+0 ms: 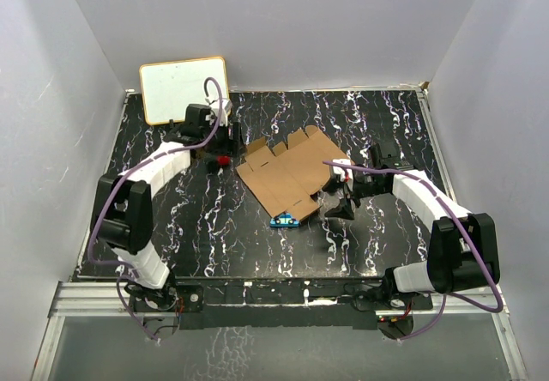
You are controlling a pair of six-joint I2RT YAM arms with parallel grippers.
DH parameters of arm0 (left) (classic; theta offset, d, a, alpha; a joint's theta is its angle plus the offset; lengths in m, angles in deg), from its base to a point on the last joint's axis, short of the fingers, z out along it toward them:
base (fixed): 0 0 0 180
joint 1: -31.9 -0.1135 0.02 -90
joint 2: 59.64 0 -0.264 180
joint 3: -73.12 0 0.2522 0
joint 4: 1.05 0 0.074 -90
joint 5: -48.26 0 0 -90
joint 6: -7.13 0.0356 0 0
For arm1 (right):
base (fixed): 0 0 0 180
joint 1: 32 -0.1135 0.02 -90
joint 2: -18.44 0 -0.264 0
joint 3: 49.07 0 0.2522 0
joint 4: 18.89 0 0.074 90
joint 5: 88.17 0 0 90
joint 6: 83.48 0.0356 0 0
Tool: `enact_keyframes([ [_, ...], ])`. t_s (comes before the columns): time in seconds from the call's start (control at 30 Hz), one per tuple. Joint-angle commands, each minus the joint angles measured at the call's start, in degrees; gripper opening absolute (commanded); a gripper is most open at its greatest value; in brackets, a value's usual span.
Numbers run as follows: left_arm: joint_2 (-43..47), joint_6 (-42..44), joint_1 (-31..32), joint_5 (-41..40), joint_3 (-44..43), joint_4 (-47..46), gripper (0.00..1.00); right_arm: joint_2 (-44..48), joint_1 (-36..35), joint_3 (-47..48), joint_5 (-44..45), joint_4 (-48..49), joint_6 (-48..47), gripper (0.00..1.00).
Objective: Fold the paper box
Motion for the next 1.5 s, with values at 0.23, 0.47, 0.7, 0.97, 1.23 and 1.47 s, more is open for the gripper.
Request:
enact_keyframes([
  [0.23,-11.86,11.76,-0.16,9.2,-13.24,2.16,0.69,-0.14,0.99,0.77,-4.73,2.8,0.37,0.79],
  [0.47,-20.56,17.51,3.01,3.34,-20.84,7.34,0.64,-0.55,1.25,0.86,-4.44,2.8,0.37,0.79],
  [0.7,-22.42,18.53,3.7,0.28,-21.57,5.37,0.47,-1.25,1.39,0.94,-4.15,2.71,0.46,0.79],
  [0.97,-21.36,18.31,3.9,-0.62,-20.09,0.54,0.06,-1.33,1.8,1.03,-4.09,2.71,0.71,0.79],
  [1.23,-13.93,15.6,3.91,-4.26,-13.7,-7.85,0.0,-2.03,3.85,2.27,-6.91,2.97,4.46,0.79],
  [1.47,-2.45,11.19,3.91,-7.22,-1.54,-17.55,0.0,-3.04,8.95,3.68,-12.11,10.86,21.87,0.79],
])
